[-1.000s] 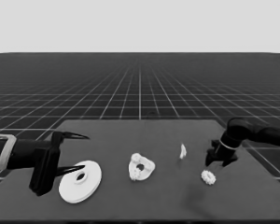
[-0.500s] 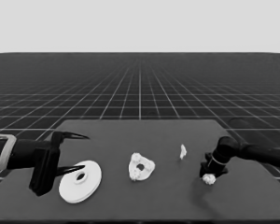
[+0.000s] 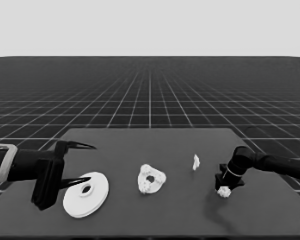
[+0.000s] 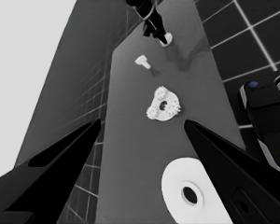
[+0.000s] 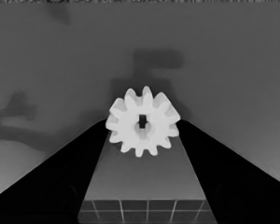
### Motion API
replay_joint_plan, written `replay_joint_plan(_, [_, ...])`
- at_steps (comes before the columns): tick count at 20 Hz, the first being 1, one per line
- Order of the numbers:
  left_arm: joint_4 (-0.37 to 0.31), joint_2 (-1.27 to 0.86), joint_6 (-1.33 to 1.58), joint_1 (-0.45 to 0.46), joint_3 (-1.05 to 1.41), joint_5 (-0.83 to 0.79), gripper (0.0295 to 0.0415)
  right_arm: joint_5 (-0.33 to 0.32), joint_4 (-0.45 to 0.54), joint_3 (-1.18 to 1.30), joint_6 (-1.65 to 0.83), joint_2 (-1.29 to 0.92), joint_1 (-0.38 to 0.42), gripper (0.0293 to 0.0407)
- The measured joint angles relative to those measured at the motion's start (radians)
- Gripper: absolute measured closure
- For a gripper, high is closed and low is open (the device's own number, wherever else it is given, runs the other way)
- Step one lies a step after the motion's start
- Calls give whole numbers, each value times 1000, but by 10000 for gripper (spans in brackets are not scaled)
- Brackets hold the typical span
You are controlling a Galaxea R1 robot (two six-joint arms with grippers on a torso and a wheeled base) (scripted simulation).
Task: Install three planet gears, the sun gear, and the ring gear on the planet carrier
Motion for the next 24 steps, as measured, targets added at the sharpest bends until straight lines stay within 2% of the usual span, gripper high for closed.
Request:
replay_joint_plan(1, [0,0,0,0,0,0,326,-63,57,72,17,-37,73,390])
replay_joint_plan(3, [0,0,0,0,0,0,326,-122,125,116,25,-62,171,390])
replay_joint_plan(6, [0,0,0,0,0,0,326,-147,157,125,26,-67,213,390])
replay_joint_plan(10, [0,0,0,0,0,0,326,-153,164,125,25,-68,221,390])
replay_joint_plan(11, [0,0,0,0,0,0,326,-217,128,196,414,92,232,390])
replay_joint_plan(12, [0,0,0,0,0,0,326,-252,131,141,598,408,239,390])
replay_joint_plan(13, [0,0,0,0,0,0,326,-253,140,-9,611,619,241,390])
replay_joint_plan(15, [0,0,0,0,0,0,326,-240,148,-237,542,810,243,390])
replay_joint_plan(20, [0,0,0,0,0,0,326,-230,153,-388,478,902,242,390])
replay_joint_plan(22, [0,0,0,0,0,0,326,-207,76,-436,449,917,162,390])
replay_joint_plan(24, [0,0,0,0,0,0,326,-196,51,-460,436,924,133,390])
